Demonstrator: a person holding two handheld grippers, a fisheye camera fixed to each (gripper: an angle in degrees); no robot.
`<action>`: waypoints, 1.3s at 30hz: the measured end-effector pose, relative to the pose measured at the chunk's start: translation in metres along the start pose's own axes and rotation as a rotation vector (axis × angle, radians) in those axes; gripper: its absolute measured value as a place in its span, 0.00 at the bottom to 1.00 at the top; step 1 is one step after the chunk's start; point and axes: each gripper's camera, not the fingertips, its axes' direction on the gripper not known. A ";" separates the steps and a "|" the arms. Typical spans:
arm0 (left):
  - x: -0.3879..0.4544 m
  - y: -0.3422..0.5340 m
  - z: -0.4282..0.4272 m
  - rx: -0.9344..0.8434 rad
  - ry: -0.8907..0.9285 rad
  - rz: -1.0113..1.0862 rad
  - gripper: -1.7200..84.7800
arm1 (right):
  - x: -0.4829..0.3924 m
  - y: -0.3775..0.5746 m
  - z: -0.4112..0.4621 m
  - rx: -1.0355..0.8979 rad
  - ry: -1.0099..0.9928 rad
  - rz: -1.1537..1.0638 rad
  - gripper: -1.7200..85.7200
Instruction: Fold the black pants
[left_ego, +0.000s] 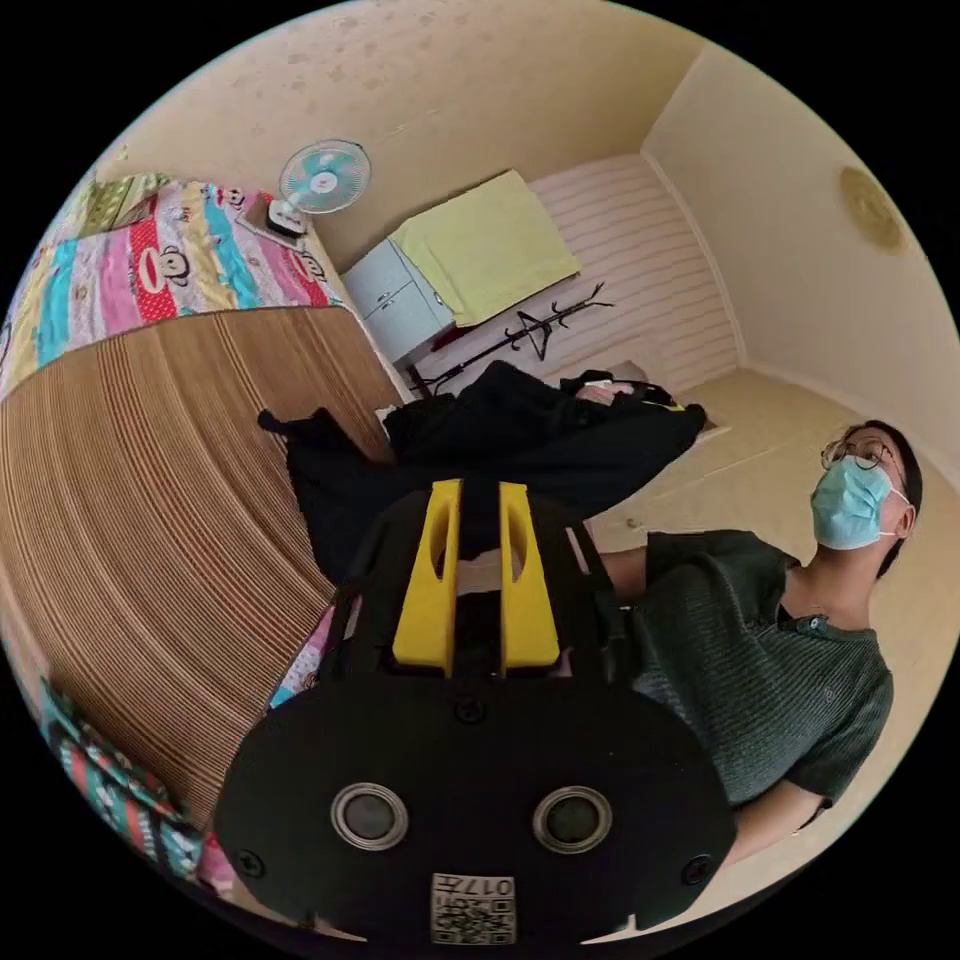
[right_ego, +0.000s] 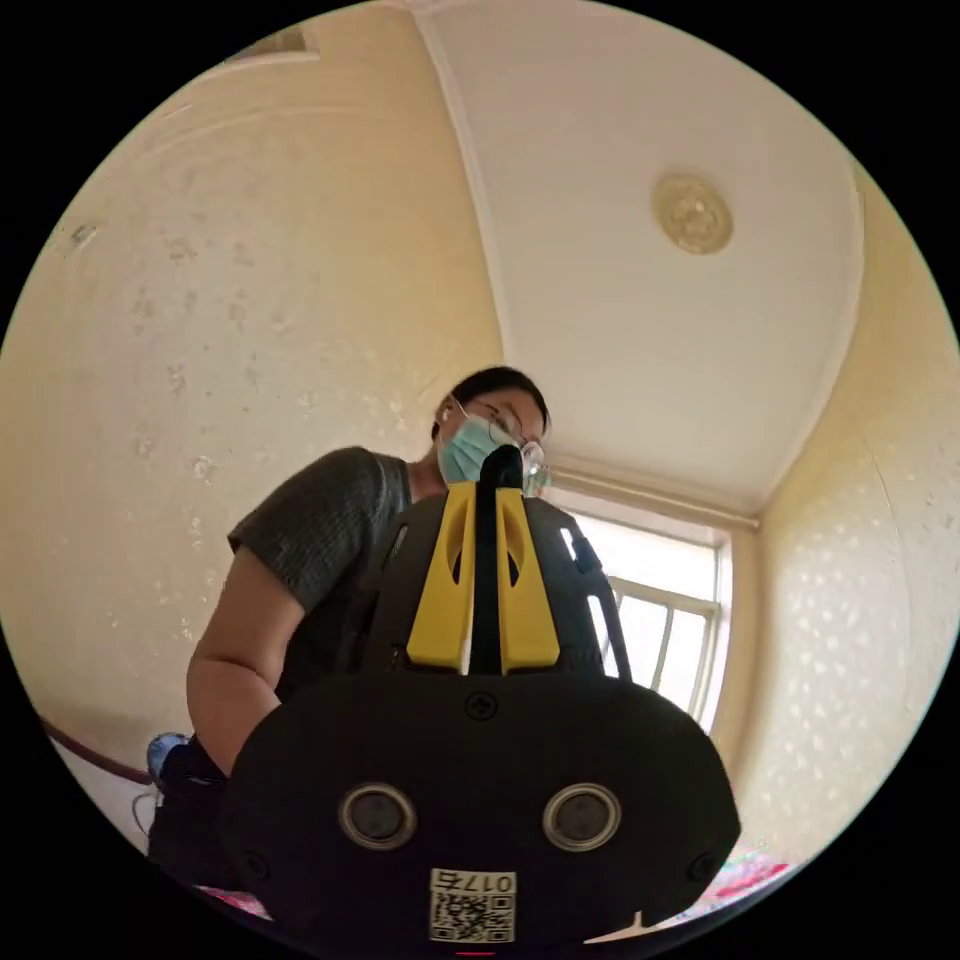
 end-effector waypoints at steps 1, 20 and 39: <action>0.013 -0.010 0.022 -0.053 0.015 0.053 0.12 | 0.000 0.010 -0.008 0.138 -0.063 -0.039 0.04; 0.053 0.063 0.163 -0.443 -0.283 0.348 0.23 | 0.072 0.097 0.040 0.589 -0.236 0.141 0.03; 0.113 0.058 0.096 0.142 0.514 0.690 0.20 | 0.175 0.278 0.188 0.783 -0.540 0.551 0.03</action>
